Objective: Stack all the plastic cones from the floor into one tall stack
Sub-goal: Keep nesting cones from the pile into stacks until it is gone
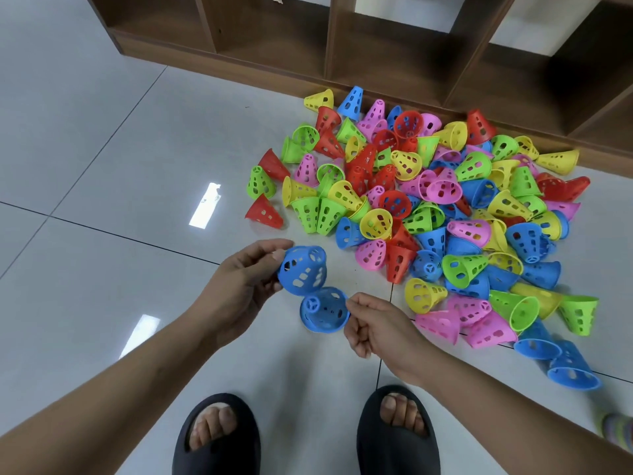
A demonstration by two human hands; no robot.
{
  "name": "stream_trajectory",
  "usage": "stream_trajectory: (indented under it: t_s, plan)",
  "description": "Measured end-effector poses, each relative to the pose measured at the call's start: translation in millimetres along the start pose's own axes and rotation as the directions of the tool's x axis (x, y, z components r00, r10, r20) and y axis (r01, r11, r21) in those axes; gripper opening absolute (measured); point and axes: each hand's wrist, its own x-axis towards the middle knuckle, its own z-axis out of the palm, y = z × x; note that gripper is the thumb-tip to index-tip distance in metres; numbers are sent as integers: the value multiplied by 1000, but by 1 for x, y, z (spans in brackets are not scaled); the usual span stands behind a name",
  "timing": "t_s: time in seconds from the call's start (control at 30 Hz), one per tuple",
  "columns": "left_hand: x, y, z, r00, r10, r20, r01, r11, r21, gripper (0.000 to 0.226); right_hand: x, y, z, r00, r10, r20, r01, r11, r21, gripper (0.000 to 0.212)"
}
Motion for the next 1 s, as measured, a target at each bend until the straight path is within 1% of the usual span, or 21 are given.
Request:
stream_trajectory:
  t_s: [0.13, 0.2, 0.33, 0.43, 0.53, 0.63, 0.67, 0.7, 0.73, 0.77, 0.8, 0.83, 0.9, 0.93, 1.0]
  plan:
    - [-6, -11, 10, 994, -40, 102, 39, 999, 18, 22, 11, 8, -1, 996, 83, -42, -85, 996, -31, 26]
    - [-7, -19, 12, 992, -58, 113, 49, 995, 83, 21, 15, 11, -3, 994, 106, -30, -108, 993, -55, 25]
    - [-6, -36, 13, 997, -46, 64, 25, 951, 308, 18, 22, 12, -6, 990, 131, -47, -136, 983, -124, 30]
    - [-3, -43, 11, 1000, -26, 14, 19, 935, 354, 16, 20, 10, -12, 988, 143, -64, -151, 974, -169, 21]
    - [2, -48, 6, 1000, -24, -2, 22, 913, 407, 14, 17, 10, -29, 985, 120, -122, -147, 958, -247, 16]
    - [6, -51, 1, 1000, -30, -3, 28, 873, 488, 14, 15, 9, -55, 976, 16, -217, -105, 908, -405, 9]
    - [7, -51, -1, 1000, -27, -4, 25, 850, 527, 14, 14, 9, -66, 965, -53, -255, -88, 856, -510, 9]
    - [8, -52, -3, 1000, -24, -6, 23, 824, 566, 13, 14, 9, -79, 949, -153, -275, -66, 759, -648, 8]
    - [8, -53, -5, 1000, -26, -10, 27, 800, 599, 12, 13, 9, -91, 927, -262, -268, -52, 618, -784, 7]
    - [9, -54, -7, 999, -32, -14, 34, 783, 621, 11, 12, 11, -103, 903, -358, -238, -49, 464, -885, 7]
    - [10, -55, -9, 999, -41, -16, 42, 772, 635, 12, 12, 12, -113, 886, -420, -197, -60, 317, -947, 11]
    - [10, -56, -11, 999, -45, -16, 45, 764, 644, 12, 12, 13, -122, 883, -441, -163, -83, 194, -978, 17]
    - [14, -56, -16, 999, -45, -22, 48, 749, 661, 15, 11, 15, -133, 906, -395, -151, -166, -2, -986, 29]
    - [16, -54, -18, 999, -41, -27, 49, 743, 667, 16, 11, 15, -136, 919, -359, -161, -202, -79, -976, 33]
    - [24, -49, -22, 999, -23, -41, 45, 731, 681, 15, 10, 15, -139, 935, -315, -164, -226, -171, -959, 39]
